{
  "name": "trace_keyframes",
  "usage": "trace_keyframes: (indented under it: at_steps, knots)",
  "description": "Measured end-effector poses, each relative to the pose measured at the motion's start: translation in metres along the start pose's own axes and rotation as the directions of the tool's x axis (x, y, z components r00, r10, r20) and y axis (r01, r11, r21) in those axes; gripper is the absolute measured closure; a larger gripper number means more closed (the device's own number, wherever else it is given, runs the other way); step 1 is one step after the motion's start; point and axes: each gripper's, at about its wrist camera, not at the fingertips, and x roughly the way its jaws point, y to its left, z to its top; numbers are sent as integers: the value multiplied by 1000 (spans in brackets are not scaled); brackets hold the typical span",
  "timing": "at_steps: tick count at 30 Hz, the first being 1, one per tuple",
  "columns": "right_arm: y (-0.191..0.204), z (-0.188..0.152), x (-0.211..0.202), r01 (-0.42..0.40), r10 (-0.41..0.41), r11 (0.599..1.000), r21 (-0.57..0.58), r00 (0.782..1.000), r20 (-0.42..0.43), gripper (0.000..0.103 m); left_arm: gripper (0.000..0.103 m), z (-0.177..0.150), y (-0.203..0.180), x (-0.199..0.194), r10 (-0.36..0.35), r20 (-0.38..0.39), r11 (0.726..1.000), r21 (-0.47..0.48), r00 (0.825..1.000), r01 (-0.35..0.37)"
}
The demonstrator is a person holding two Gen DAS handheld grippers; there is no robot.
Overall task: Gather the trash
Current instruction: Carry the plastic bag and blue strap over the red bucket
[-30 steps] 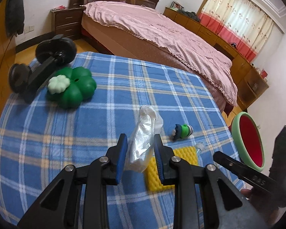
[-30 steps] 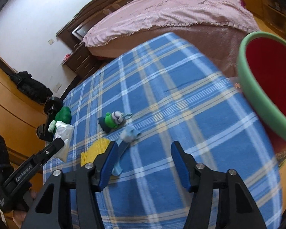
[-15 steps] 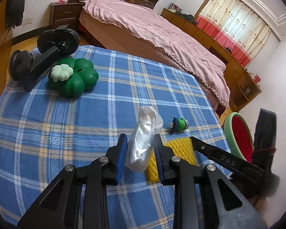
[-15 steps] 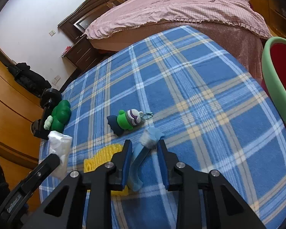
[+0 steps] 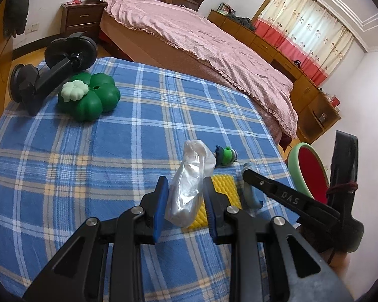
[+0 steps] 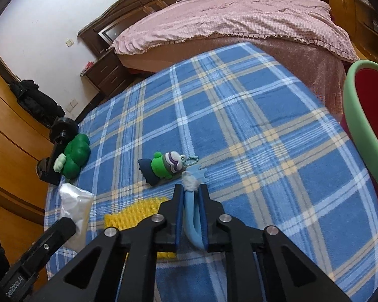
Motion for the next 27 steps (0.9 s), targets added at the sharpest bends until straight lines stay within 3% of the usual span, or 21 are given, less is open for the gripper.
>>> trace_keyframes:
  at_steps: [15,27]
  knots:
    - [-32,-12,-87,-69,60,996,58,989,139,90,75,-7,-47,-20,-28,23,997,69,999,27]
    - [-90,-7,-149,-71,26,987,145,957,290,90,75,-6,-114,4,-81,-44,978,190,996,88]
